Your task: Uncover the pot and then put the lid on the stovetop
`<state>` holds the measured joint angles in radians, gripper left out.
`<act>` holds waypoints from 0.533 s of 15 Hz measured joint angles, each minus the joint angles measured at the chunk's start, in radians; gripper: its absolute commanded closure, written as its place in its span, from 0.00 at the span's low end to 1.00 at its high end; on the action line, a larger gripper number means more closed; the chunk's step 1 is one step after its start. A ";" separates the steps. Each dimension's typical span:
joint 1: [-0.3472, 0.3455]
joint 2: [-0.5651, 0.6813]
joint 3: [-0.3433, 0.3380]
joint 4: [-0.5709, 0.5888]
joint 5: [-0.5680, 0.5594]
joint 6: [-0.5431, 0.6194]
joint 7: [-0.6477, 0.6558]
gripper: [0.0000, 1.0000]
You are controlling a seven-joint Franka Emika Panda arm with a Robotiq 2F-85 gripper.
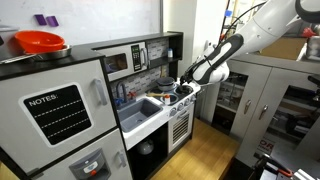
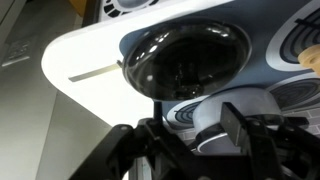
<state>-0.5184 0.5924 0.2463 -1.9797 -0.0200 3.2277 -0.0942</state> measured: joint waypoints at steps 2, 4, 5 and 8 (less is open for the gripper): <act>-0.005 -0.001 0.009 0.005 -0.005 0.000 -0.002 0.00; -0.004 -0.006 0.012 0.005 -0.006 -0.005 -0.002 0.00; -0.003 -0.012 0.013 0.005 -0.005 -0.017 -0.001 0.00; -0.010 -0.040 0.035 0.004 -0.002 -0.096 0.005 0.00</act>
<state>-0.5280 0.5524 0.2810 -1.9761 -0.0220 3.1319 -0.0897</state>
